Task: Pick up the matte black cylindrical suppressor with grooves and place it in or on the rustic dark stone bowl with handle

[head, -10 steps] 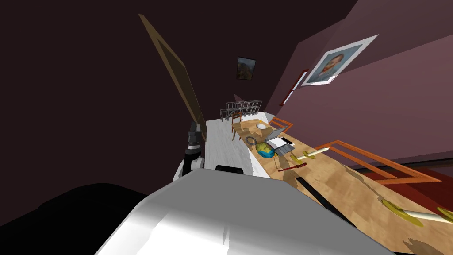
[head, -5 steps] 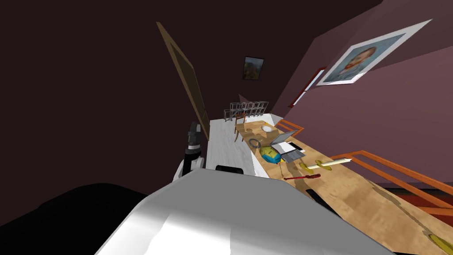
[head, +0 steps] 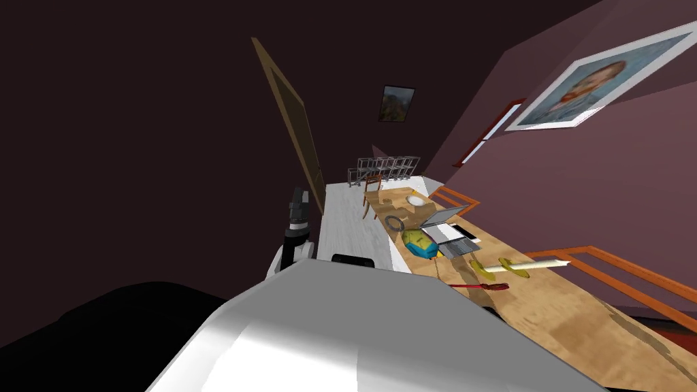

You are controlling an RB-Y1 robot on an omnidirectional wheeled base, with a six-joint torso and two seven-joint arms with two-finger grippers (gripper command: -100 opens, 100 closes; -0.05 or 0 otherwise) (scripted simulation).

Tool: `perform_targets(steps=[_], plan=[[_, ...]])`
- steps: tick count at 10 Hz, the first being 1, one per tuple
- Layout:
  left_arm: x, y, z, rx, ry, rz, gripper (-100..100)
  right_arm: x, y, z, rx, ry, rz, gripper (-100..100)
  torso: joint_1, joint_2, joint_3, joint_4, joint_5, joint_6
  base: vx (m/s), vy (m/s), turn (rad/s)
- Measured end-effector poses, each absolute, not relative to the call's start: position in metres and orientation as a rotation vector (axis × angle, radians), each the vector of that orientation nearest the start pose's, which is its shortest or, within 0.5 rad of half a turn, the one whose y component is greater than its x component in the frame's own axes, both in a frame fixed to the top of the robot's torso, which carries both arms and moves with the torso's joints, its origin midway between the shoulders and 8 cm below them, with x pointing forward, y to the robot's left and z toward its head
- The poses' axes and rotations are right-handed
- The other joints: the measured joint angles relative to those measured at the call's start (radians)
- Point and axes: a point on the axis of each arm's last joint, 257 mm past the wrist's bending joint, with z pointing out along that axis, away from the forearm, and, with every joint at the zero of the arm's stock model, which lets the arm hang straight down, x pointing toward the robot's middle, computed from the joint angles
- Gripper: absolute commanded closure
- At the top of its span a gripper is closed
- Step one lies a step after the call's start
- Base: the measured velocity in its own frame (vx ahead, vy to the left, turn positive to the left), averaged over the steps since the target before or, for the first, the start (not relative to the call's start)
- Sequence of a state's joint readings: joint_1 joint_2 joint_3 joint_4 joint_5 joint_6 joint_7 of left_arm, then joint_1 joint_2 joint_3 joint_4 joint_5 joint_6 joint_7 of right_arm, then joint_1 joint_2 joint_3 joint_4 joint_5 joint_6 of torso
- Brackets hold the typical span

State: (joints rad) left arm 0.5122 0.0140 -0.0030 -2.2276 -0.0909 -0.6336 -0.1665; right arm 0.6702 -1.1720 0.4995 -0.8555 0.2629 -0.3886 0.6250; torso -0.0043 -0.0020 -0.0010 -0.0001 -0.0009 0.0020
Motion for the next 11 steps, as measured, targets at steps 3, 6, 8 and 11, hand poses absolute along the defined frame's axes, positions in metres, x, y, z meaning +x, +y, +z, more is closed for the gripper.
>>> perform_targets(steps=[3,6,8,11], plan=[[0.332,0.263,0.021,-0.468,0.664,-1.111,0,-0.06,-0.689,-0.46,-0.43,2.933,-0.402,-100,0.001,0.001,0.001,0.0,0.0,0.0,0.023,-0.043,0.102],[0.332,0.263,0.021,-0.468,0.665,-1.111,0,-0.089,-0.693,-0.464,-0.451,3.002,-0.424,-100,-0.003,0.0,0.0,0.0,-0.001,0.0,0.04,-0.097,0.14],[0.332,0.263,0.021,-0.468,0.665,-1.111,0,-0.112,-0.682,-0.476,-0.457,3.048,-0.397,-100,-0.004,0.0,0.0,0.0,-0.001,0.0,0.027,-0.084,0.09],[0.332,0.262,0.021,-0.468,0.664,-1.111,0,-0.122,-0.675,-0.482,-0.419,3.059,-0.391,-100,0.002,0.005,0.003,0.001,0.0,-0.001,-0.059,-0.027,0.254]])
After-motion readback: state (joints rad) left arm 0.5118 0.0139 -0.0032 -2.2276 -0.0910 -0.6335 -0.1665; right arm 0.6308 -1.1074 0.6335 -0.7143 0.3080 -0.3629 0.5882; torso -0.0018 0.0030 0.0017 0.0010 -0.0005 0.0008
